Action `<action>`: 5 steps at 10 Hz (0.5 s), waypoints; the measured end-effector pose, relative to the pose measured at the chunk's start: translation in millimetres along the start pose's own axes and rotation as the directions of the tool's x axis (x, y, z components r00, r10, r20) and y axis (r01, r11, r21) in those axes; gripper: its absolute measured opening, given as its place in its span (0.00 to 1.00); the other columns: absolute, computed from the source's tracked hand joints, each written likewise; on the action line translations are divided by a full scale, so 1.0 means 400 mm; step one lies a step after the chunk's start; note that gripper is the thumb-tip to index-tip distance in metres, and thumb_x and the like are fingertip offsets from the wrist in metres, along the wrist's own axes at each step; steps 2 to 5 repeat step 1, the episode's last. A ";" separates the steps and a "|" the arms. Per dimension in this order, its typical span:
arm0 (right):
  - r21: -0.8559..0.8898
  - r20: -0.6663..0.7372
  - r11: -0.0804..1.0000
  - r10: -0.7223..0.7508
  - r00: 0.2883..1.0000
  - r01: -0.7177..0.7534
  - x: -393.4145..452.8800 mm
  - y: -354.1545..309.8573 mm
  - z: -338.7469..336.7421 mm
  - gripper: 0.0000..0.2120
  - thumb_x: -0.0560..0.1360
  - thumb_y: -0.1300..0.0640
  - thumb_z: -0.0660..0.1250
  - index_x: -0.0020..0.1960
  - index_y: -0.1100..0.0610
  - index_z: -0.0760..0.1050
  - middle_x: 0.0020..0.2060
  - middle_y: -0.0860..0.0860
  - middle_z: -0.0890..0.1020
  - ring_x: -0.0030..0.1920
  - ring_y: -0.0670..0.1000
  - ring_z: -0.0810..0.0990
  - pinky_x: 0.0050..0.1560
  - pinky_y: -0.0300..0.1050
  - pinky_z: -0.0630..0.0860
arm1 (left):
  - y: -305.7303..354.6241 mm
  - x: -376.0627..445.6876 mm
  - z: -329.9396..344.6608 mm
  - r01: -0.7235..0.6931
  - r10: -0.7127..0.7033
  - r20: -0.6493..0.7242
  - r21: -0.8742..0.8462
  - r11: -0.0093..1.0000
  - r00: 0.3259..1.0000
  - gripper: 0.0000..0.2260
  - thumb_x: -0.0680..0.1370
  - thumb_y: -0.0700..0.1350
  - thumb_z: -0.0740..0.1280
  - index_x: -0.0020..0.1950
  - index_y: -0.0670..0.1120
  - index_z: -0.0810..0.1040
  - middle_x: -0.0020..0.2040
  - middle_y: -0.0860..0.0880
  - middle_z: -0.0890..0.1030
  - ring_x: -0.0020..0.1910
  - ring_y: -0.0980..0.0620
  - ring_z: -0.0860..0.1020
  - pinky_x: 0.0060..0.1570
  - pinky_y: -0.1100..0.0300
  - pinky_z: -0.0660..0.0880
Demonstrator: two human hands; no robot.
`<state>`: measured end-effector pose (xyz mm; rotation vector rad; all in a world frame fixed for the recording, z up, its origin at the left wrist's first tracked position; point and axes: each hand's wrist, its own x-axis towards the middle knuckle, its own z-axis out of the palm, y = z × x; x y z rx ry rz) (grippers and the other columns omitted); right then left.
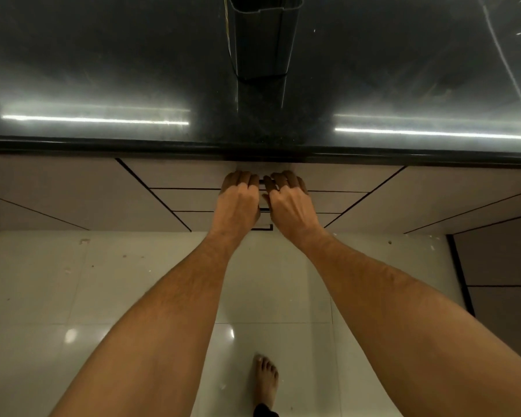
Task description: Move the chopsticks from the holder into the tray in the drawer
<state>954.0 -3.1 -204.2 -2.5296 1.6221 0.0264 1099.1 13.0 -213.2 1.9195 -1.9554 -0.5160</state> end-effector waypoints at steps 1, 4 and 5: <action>-0.052 -0.146 0.998 0.034 0.989 -0.042 -0.049 -0.009 -0.013 0.21 0.83 0.50 0.63 0.70 0.61 0.70 0.64 0.62 0.77 0.61 0.61 0.78 0.63 0.56 0.78 | 0.009 -0.057 -0.026 -0.061 0.082 -0.116 0.172 0.983 0.990 0.19 0.78 0.44 0.68 0.68 0.39 0.73 0.62 0.39 0.79 0.62 0.42 0.78 0.69 0.47 0.73; -0.052 -0.146 0.998 0.034 0.989 -0.042 -0.049 -0.009 -0.013 0.21 0.83 0.50 0.63 0.70 0.61 0.70 0.64 0.62 0.77 0.61 0.61 0.78 0.63 0.56 0.78 | 0.009 -0.057 -0.026 -0.061 0.082 -0.116 0.172 0.983 0.990 0.19 0.78 0.44 0.68 0.68 0.39 0.73 0.62 0.39 0.79 0.62 0.42 0.78 0.69 0.47 0.73; -0.052 -0.146 0.998 0.034 0.989 -0.042 -0.049 -0.009 -0.013 0.21 0.83 0.50 0.63 0.70 0.61 0.70 0.64 0.62 0.77 0.61 0.61 0.78 0.63 0.56 0.78 | 0.009 -0.057 -0.026 -0.061 0.082 -0.116 0.172 0.983 0.990 0.19 0.78 0.44 0.68 0.68 0.39 0.73 0.62 0.39 0.79 0.62 0.42 0.78 0.69 0.47 0.73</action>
